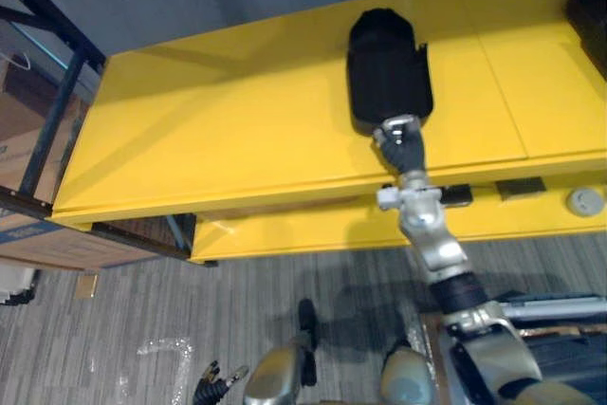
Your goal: Walk over and take plastic housings, then place them on the shelf
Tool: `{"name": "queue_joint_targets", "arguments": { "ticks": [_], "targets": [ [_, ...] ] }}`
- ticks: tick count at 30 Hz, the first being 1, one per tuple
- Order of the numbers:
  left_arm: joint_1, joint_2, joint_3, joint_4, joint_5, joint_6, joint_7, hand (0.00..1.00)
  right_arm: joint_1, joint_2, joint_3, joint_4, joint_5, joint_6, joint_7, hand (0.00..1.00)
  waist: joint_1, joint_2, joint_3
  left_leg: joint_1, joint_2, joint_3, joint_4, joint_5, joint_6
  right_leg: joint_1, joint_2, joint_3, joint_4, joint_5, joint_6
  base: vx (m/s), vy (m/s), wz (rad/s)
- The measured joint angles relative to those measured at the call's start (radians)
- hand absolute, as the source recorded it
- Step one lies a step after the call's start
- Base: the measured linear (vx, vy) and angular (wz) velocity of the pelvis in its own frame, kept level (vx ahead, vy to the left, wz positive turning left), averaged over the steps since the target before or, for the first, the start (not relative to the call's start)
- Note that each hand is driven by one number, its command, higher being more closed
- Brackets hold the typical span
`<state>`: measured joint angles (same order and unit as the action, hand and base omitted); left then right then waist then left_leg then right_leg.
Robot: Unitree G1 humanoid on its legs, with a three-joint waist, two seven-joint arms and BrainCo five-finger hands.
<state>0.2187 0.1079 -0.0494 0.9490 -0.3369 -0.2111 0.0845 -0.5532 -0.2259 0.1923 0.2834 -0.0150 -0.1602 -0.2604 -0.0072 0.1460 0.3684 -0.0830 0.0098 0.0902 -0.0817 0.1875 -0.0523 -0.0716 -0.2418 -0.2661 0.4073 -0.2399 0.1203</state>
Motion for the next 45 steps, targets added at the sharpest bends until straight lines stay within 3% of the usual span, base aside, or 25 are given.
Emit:
{"name": "queue_joint_targets", "arguments": {
  "ticks": [5, 14, 16, 18, 21, 23, 29, 33, 36, 38, 39, 41, 42, 45],
  "targets": [
    [0.0, 0.0, 0.0, 0.001, 0.0, -0.001, 0.0, 0.0, 0.001, 0.013, 0.124, -0.172, 0.014, -0.004, 0.093, 0.0, -0.002, 0.0, 0.0, 0.012, 0.004, 0.01, 0.0, -0.003, -0.001, 0.004, 0.005, 0.015, -0.003, 0.0, 0.0, 0.02, -0.019, -0.07],
    [0.0, -0.001, 0.01, 0.015, 0.001, -0.008, 0.001, 0.0, 0.063, 0.061, 0.237, -0.333, 0.024, 0.004, 0.128, 0.0, -0.002, -0.004, -0.002, 0.026, 0.017, 0.021, -0.001, -0.018, -0.008, 0.033, 0.024, 0.019, -0.049, 0.013, 0.001, 0.01, -0.009, -0.04],
    [0.001, -0.001, 0.015, 0.015, 0.001, -0.01, 0.003, 0.0, 0.117, 0.06, 0.246, -0.386, 0.057, 0.005, 0.131, 0.0, -0.002, -0.016, -0.01, 0.039, 0.025, 0.03, -0.001, -0.027, -0.01, 0.058, 0.036, 0.022, -0.088, 0.028, 0.003, 0.07, -0.01, -0.16],
    [0.002, 0.003, 0.047, 0.016, 0.0, -0.02, 0.016, 0.0, 0.217, 0.058, 0.238, -0.435, 0.119, 0.004, 0.131, 0.0, -0.004, -0.061, -0.04, 0.046, 0.038, 0.035, -0.005, -0.038, -0.015, 0.087, 0.056, 0.021, -0.146, 0.048, 0.0, 0.08, -0.027, -0.11],
    [0.003, 0.01, 0.062, 0.017, 0.008, -0.03, 0.025, 0.0, 0.362, 0.058, 0.183, -0.447, 0.166, 0.004, 0.131, 0.0, -0.005, -0.121, -0.091, 0.053, 0.048, 0.043, -0.005, -0.047, -0.021, 0.122, 0.075, 0.018, -0.209, 0.072, -0.003, 0.12, -0.026, -0.06],
    [0.003, 0.012, 0.075, 0.018, 0.023, -0.034, 0.033, 0.0, 0.441, 0.058, 0.145, -0.446, 0.192, 0.001, 0.129, 0.0, -0.006, -0.139, -0.108, 0.068, 0.048, 0.055, -0.006, -0.055, -0.022, 0.15, 0.079, 0.019, -0.239, 0.084, -0.001, 0.11, -0.014, -0.08],
    [0.0, 0.011, 0.065, 0.016, 0.131, -0.042, 0.068, 0.0, 0.651, 0.084, -0.024, -0.426, 0.146, -0.092, 0.054, 0.0, -0.015, -0.134, -0.175, 0.087, 0.049, 0.063, -0.009, -0.067, -0.022, 0.18, 0.085, 0.023, -0.279, 0.095, 0.0, 0.03, -0.008, -0.04],
    [-0.003, 0.024, 0.029, 0.014, 0.192, -0.041, 0.067, 0.0, 0.704, 0.11, -0.144, -0.42, 0.151, -0.119, -0.005, 0.0, -0.037, -0.136, -0.182, 0.113, 0.047, 0.091, -0.009, -0.075, -0.021, 0.177, 0.084, 0.061, -0.278, 0.095, 0.0, -0.05, 0.018, -0.27],
    [-0.003, 0.052, -0.019, -0.02, 0.253, -0.025, 0.06, 0.0, 0.756, 0.138, -0.222, -0.42, 0.16, -0.13, -0.049, 0.0, -0.042, -0.155, -0.195, 0.117, 0.051, 0.16, -0.009, -0.084, -0.019, 0.137, 0.085, 0.133, -0.277, 0.116, 0.0, -0.03, 0.053, -0.66],
    [0.002, 0.069, -0.042, -0.055, 0.308, 0.005, 0.061, 0.0, 0.771, 0.151, -0.261, -0.42, 0.168, -0.147, -0.071, 0.0, -0.048, -0.159, -0.196, 0.118, 0.071, 0.231, -0.009, -0.089, -0.014, 0.105, 0.104, 0.191, -0.287, 0.171, -0.004, -0.03, 0.045, -0.96],
    [-0.001, 0.071, -0.043, -0.071, 0.327, 0.017, 0.063, 0.0, 0.774, 0.155, -0.276, -0.42, 0.179, -0.149, -0.073, 0.0, -0.064, -0.163, -0.193, 0.118, 0.087, 0.26, -0.009, -0.089, -0.014, 0.084, 0.122, 0.187, -0.289, 0.216, -0.017, -0.08, 0.025, -0.87],
    [-0.014, 0.072, -0.041, -0.074, 0.346, 0.034, 0.068, 0.0, 0.777, 0.157, -0.291, -0.419, 0.199, -0.165, -0.083, 0.0, -0.063, -0.167, -0.197, 0.122, 0.13, 0.325, -0.009, -0.1, -0.021, 0.051, 0.162, 0.182, -0.307, 0.297, -0.052, -0.11, 0.035, -1.04],
    [-0.02, 0.085, -0.044, -0.073, 0.35, 0.044, 0.068, 0.0, 0.778, 0.161, -0.29, -0.419, 0.199, -0.185, -0.091, 0.0, -0.066, -0.177, -0.195, 0.127, 0.139, 0.36, -0.009, -0.103, -0.019, 0.052, 0.169, 0.182, -0.343, 0.33, -0.063, -0.11, 0.03, -1.06],
    [-0.028, 0.118, -0.044, -0.071, 0.358, 0.064, 0.073, 0.0, 0.793, 0.166, -0.29, -0.393, 0.198, -0.212, -0.088, 0.0, -0.066, -0.239, -0.206, 0.156, 0.115, 0.441, -0.009, -0.103, -0.022, 0.069, 0.143, 0.16, -0.396, 0.301, -0.053, -0.12, -0.013, -0.8]
  ]
}}
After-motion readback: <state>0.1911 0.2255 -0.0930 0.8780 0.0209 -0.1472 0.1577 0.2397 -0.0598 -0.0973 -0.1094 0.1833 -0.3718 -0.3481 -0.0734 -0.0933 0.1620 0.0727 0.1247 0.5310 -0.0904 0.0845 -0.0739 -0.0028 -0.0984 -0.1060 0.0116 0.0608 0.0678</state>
